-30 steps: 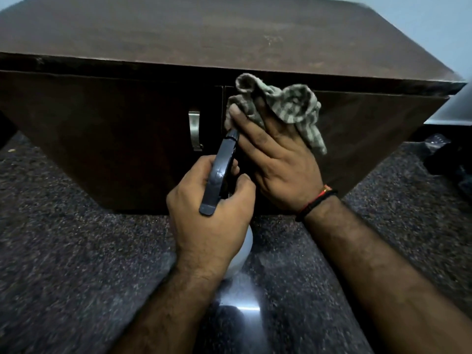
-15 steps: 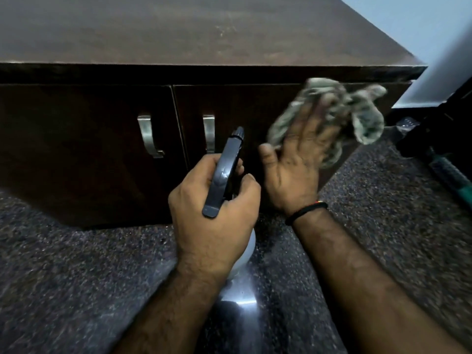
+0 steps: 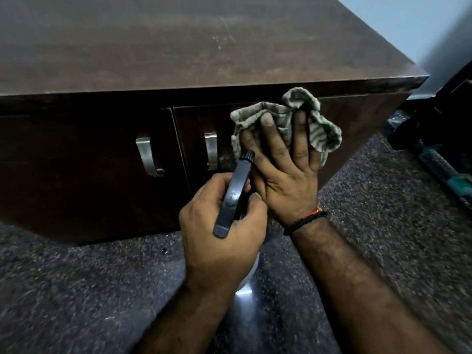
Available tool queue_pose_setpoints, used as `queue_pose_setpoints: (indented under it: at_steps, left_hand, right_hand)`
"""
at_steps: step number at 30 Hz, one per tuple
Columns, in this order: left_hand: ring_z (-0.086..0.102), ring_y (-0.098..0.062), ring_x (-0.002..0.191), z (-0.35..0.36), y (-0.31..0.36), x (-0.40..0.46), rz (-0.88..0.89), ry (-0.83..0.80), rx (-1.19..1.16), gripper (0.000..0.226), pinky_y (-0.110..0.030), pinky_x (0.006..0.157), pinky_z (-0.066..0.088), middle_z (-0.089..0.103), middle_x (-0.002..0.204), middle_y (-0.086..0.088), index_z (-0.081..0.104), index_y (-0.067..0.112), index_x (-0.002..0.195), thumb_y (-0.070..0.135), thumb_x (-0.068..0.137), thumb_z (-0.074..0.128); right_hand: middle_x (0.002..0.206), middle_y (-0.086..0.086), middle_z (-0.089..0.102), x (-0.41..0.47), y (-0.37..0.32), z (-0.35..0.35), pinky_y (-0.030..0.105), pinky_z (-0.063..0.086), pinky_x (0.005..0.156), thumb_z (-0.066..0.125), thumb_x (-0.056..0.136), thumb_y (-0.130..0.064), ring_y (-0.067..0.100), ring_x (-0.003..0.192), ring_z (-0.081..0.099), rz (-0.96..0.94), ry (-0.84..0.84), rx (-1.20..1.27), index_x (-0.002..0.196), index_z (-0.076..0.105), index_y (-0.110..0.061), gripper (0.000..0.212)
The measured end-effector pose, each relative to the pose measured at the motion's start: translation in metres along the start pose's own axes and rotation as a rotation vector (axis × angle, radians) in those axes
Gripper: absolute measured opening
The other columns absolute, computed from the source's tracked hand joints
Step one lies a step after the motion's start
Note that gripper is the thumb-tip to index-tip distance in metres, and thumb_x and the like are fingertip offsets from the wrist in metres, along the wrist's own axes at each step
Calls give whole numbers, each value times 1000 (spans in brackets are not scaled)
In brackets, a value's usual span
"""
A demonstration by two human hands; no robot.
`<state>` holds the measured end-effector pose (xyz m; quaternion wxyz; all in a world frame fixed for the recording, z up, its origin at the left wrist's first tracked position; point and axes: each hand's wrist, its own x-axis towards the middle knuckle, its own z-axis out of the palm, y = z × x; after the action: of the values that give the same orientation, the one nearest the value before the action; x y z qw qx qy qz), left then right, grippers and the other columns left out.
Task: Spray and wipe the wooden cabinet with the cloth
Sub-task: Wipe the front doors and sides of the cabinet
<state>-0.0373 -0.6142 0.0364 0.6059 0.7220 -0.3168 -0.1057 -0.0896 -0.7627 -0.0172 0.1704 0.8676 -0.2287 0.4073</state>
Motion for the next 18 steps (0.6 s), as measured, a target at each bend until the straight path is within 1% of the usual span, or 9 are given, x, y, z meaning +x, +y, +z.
queue_pose_setpoints:
  at_steps: [3,6,9,11,12,14,16,17,18]
  left_hand:
    - [58,-16,58,-6,4,8,13,-23,-2,10,-24,51,45,60,64,2,69,17,83,27,81,68]
    - [59,-14,59,-12,5,12,39,-31,28,10,-17,51,41,60,65,5,69,20,83,29,80,68]
    - [61,-15,62,-12,3,13,64,4,41,9,-23,53,46,64,66,3,69,20,81,29,78,68]
    - [64,-14,61,-9,-4,12,79,22,28,11,-33,57,53,66,66,1,70,19,81,29,79,67]
    - [66,-17,61,-8,-8,12,76,24,11,12,-38,58,55,66,66,0,69,18,81,29,79,67]
    - [70,-25,59,-5,-17,9,82,43,-14,13,-45,58,58,68,64,-3,69,16,82,29,79,67]
    - [70,-28,57,-2,-24,6,72,52,-29,12,-47,57,58,68,62,-5,68,16,81,28,78,67]
    - [69,-28,56,-5,-28,0,70,52,-30,12,-47,57,58,67,61,-5,67,16,81,28,78,67]
    - [69,-28,56,-7,-32,-5,69,47,-24,11,-46,57,58,67,60,-5,67,17,80,28,78,67]
  right_hand:
    - [165,-19,-11,-1,-5,4,45,21,114,40,105,-46,20,154,-13,48,-34,-3,151,35,-42,46]
    - [165,-20,-17,-2,-9,10,51,30,107,36,105,-51,21,153,-19,99,-29,28,144,41,-40,41]
    - [164,-21,-19,-2,-10,13,48,28,104,37,103,-56,19,152,-22,132,-24,36,142,43,-40,43]
    - [163,-20,-22,-2,-12,11,46,26,105,38,103,-58,18,152,-23,135,-30,16,146,40,-44,46]
    - [163,-19,-23,-1,-11,10,46,25,107,38,102,-59,18,152,-23,132,-33,4,148,37,-45,47]
    - [168,-9,-13,0,-9,10,47,20,112,39,102,-58,24,155,-14,124,-20,-4,149,34,-46,49]
    - [167,12,15,6,-8,10,48,14,117,42,103,-53,39,151,2,138,2,15,151,38,-40,49]
    - [163,19,22,6,-13,11,48,12,118,42,104,-50,44,148,5,156,28,47,152,39,-36,50]
    - [162,22,24,7,-18,13,50,11,118,41,105,-47,47,147,5,193,51,100,153,38,-31,51]
